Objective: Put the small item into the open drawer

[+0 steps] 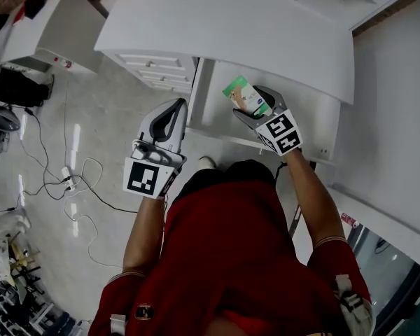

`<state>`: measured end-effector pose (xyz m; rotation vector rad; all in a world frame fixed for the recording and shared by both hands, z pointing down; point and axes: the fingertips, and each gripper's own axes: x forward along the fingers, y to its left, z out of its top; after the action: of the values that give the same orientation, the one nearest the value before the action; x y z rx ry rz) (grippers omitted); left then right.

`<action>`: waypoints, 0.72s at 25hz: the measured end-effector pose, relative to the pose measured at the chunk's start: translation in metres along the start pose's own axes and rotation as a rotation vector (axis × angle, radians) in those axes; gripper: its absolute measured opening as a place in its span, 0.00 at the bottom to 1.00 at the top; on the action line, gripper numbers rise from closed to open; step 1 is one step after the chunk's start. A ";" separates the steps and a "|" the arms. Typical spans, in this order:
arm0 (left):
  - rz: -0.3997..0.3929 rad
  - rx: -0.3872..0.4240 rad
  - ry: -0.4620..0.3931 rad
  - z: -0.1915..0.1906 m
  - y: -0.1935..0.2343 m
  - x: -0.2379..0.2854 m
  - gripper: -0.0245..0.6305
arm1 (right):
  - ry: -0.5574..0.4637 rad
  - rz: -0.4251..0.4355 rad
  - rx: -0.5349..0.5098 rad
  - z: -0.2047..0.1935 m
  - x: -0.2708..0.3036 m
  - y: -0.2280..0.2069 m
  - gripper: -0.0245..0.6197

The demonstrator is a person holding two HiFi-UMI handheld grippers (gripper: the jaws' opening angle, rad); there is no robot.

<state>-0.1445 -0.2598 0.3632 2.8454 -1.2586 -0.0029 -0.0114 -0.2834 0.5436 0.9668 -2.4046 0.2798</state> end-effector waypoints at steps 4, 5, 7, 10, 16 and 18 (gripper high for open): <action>0.017 0.001 0.025 -0.007 0.007 0.008 0.04 | 0.061 0.038 0.005 -0.025 0.026 -0.007 0.61; 0.023 0.005 0.032 -0.010 0.010 0.012 0.04 | 0.073 0.046 0.012 -0.031 0.033 -0.009 0.61; 0.043 0.004 0.042 -0.013 0.015 0.017 0.04 | 0.102 0.063 0.018 -0.045 0.044 -0.012 0.61; 0.074 -0.002 0.057 -0.014 0.018 0.022 0.04 | 0.154 0.084 0.023 -0.067 0.056 -0.013 0.61; 0.109 -0.003 0.091 -0.016 0.018 0.026 0.04 | 0.231 0.097 0.049 -0.094 0.081 -0.013 0.61; 0.118 -0.005 0.103 -0.019 0.018 0.027 0.04 | 0.242 0.104 0.052 -0.100 0.087 -0.013 0.61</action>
<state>-0.1394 -0.2909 0.3830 2.7233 -1.3998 0.1408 -0.0152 -0.3063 0.6745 0.7829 -2.2370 0.4714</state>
